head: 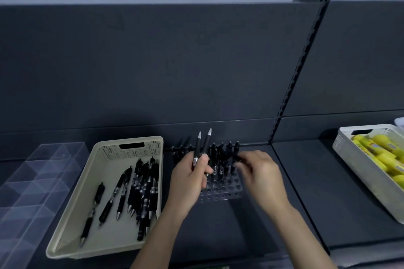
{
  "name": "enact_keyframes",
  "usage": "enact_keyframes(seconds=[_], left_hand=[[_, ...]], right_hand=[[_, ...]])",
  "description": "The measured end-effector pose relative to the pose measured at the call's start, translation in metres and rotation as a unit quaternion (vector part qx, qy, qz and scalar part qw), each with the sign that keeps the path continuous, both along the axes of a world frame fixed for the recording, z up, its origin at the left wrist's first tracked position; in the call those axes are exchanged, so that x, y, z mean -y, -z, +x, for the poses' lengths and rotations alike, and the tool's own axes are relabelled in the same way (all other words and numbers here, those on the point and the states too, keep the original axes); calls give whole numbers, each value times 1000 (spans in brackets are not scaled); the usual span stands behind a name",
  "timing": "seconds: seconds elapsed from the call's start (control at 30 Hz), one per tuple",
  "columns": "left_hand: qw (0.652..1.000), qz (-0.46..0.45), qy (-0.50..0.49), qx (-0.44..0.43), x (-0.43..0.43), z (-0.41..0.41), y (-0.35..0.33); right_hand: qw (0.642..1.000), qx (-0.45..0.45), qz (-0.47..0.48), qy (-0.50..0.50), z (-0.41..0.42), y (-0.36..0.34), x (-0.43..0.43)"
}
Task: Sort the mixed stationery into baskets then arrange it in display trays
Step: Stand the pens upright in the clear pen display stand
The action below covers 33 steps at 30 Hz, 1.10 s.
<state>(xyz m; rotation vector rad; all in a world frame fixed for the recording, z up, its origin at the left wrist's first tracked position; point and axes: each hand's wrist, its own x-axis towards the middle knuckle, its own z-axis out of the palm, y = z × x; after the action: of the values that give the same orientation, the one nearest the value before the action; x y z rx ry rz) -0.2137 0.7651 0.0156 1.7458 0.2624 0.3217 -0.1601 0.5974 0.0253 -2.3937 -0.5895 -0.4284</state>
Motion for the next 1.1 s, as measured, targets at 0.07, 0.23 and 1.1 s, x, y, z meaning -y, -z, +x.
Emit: enact_keyframes(seconds=[0.07,0.23,1.1], left_hand=[[1000,-15,-3,-13,-2,-3,2],[999,0,25,-45,-2,-8,7],[999,-37,13,7,-2,-12,2]], right_hand=[[993,-45,93,53,5,1,4],[984,-89,143,66,10,4,-1],[984,-157,-65,55,10,14,-15]])
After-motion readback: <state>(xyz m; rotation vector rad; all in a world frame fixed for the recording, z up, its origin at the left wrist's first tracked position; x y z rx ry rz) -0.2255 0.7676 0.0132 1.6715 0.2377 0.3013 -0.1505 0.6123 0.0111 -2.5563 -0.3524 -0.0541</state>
